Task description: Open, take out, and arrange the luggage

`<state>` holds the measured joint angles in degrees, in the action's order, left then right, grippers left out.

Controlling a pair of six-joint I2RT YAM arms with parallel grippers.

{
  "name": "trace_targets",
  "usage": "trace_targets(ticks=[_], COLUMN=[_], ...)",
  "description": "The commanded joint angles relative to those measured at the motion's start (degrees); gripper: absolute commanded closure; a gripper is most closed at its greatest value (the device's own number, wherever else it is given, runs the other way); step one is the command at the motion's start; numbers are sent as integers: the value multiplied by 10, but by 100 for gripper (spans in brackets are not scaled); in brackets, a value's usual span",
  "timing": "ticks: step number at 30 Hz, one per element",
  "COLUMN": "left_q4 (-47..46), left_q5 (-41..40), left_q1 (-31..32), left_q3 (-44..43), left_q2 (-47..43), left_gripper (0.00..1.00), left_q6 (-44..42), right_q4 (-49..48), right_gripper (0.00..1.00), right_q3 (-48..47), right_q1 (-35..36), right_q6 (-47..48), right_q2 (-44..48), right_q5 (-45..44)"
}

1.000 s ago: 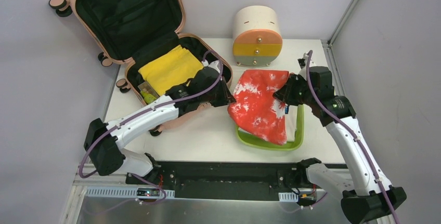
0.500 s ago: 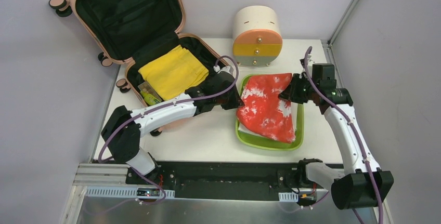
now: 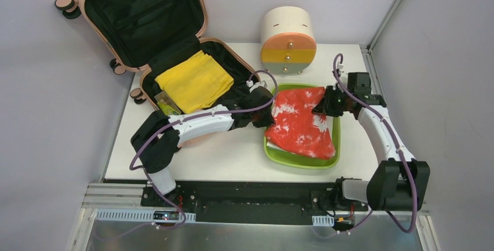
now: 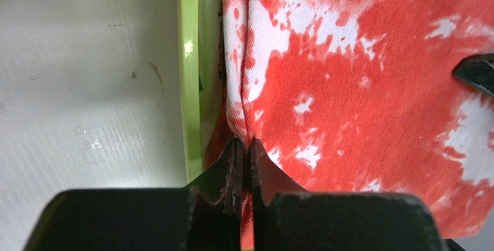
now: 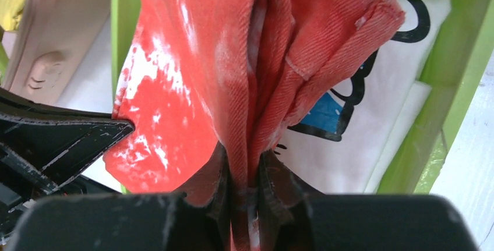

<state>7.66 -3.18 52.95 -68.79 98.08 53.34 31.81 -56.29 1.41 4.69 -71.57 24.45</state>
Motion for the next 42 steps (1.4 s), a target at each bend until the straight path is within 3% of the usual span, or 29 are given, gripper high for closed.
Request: trace_targets(ticks=[1, 5, 10, 18, 22, 27, 30, 35, 42], left_q4=[-17, -17, -17, -16, -16, 37, 38, 36, 32], left_q5=[-18, -13, 1, 13, 13, -34, -55, 9, 31], left_q1=[7, 7, 9, 20, 22, 21, 19, 21, 42], left_q3=[-25, -26, -33, -27, -27, -64, -71, -84, -64], left_q2=[11, 14, -3, -26, -30, -48, -59, -25, 8], left_gripper=[95, 83, 74, 75, 76, 75, 74, 76, 80], left_q6=[-1, -4, -18, -25, -33, -128, -151, -150, -159], right_q4=[-16, 32, 107, 186, 181, 91, 60, -28, -48], right_gripper=[82, 58, 48, 47, 55, 62, 64, 67, 67], right_q3=[-7, -37, -78, -118, -124, -98, -95, -64, -59], right_q1=[-12, -13, -13, -13, -13, -13, -12, -12, -13], right_q6=[16, -3, -32, -70, -107, -138, -142, -147, -130], right_q2=[-31, -54, -57, -44, -44, -51, -91, -156, -192], right_q5=[1, -39, -102, -196, -205, -178, -205, -197, -203])
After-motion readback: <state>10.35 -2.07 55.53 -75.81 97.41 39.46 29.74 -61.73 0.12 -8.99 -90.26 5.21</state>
